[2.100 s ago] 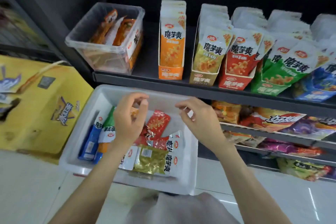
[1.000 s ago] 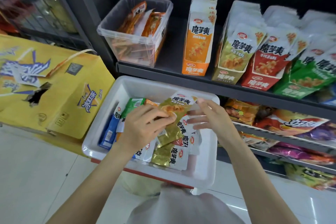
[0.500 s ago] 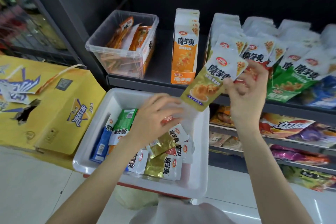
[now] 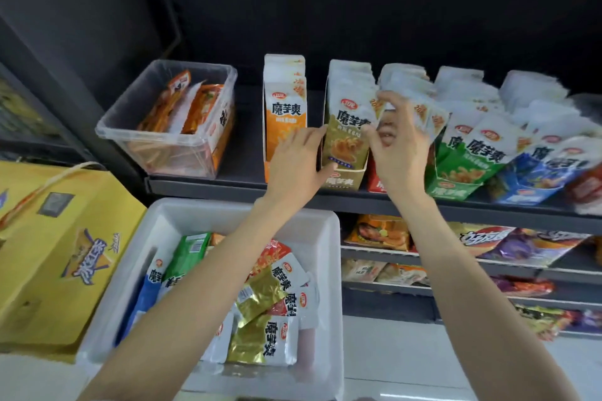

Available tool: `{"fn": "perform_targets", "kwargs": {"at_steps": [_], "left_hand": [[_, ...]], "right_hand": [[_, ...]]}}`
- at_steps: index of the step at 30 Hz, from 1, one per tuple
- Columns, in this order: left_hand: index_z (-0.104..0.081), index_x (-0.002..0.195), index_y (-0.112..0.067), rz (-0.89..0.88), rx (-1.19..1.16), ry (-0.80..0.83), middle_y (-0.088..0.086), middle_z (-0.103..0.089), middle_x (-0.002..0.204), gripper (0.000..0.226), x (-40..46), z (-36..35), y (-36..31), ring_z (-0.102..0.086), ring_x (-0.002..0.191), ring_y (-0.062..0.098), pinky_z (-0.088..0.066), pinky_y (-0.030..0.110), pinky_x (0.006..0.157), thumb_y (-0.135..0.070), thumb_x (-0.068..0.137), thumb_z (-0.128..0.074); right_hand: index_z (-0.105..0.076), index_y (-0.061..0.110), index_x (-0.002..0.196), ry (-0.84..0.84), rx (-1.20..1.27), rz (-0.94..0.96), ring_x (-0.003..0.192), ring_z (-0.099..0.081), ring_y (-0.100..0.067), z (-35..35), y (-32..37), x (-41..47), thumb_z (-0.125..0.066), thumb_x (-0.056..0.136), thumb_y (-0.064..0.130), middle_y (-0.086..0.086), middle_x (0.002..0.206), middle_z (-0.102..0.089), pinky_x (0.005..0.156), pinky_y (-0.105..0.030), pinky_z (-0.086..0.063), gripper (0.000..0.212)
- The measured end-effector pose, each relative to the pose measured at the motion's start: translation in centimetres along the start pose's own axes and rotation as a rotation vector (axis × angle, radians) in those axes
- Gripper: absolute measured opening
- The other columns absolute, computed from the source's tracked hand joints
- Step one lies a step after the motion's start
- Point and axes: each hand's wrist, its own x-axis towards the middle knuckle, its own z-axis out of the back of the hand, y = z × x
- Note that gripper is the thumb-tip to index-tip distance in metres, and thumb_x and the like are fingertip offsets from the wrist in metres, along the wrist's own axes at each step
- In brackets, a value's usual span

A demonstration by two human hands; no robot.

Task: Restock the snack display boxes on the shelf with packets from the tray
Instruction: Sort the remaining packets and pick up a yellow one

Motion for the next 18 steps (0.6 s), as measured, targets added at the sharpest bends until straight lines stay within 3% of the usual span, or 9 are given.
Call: {"fn": "perform_targets", "kwargs": {"at_steps": [4,8,10,14,16,18], "left_hand": [[-0.038,0.142,-0.013,0.012,0.015,0.009,0.007,-0.053,0.132,0.068,0.0,0.1,0.3,-0.046,0.123,0.024,-0.036,0.032,0.101,-0.041,0.086,-0.064],[-0.040,0.142,-0.015,0.017,0.018,0.029,0.006,-0.054,0.131,0.064,0.0,0.1,0.3,-0.044,0.123,0.022,-0.034,0.032,0.103,-0.042,0.088,-0.061],[-0.040,0.141,-0.014,0.009,0.019,0.036,0.007,-0.055,0.131,0.063,-0.1,0.3,0.0,-0.045,0.123,0.023,-0.033,0.032,0.103,-0.041,0.088,-0.061],[-0.045,0.139,-0.015,0.066,-0.080,-0.011,0.005,-0.054,0.132,0.055,-1.3,0.7,-0.1,-0.045,0.124,0.021,-0.039,0.031,0.098,-0.036,0.090,-0.060],[-0.050,0.134,-0.017,0.088,-0.189,-0.095,0.002,-0.057,0.128,0.047,-3.0,1.1,0.1,-0.049,0.118,0.017,-0.037,0.020,0.090,-0.032,0.091,-0.060],[-0.056,0.127,-0.018,0.076,-0.332,-0.165,-0.003,-0.061,0.117,0.037,-5.5,1.9,0.7,-0.053,0.107,0.011,-0.036,0.012,0.086,-0.029,0.092,-0.059]], "right_hand": [[-0.062,0.014,0.117,0.067,-0.201,0.147,0.063,-0.052,-0.005,-0.5,-0.2,0.4,-0.070,0.082,0.011,0.000,0.084,-0.063,0.053,-0.022,-0.046,0.036],[-0.065,0.017,0.117,0.047,-0.466,0.206,0.081,-0.057,-0.023,-1.0,-0.3,1.1,-0.075,0.078,0.014,-0.009,0.099,-0.061,0.049,-0.024,-0.041,0.040],[-0.065,0.016,0.118,0.024,-0.510,0.186,0.079,-0.056,-0.023,-0.9,-0.2,0.9,-0.075,0.078,0.016,-0.013,0.101,-0.057,0.046,-0.022,-0.037,0.041],[-0.064,0.013,0.120,-0.069,-0.360,0.166,0.073,-0.047,-0.011,0.3,0.8,-2.1,-0.067,0.086,0.015,-0.014,0.103,-0.056,0.052,-0.019,-0.036,0.034],[-0.065,0.013,0.117,-0.093,-0.254,0.114,0.079,-0.047,-0.008,1.0,1.9,-4.6,-0.064,0.089,0.015,-0.011,0.105,-0.056,0.058,-0.016,-0.036,0.028],[-0.066,0.011,0.112,-0.012,-0.137,0.079,0.082,-0.049,-0.008,1.1,3.3,-7.5,-0.059,0.090,0.013,-0.006,0.102,-0.058,0.062,-0.015,-0.039,0.022]]}}
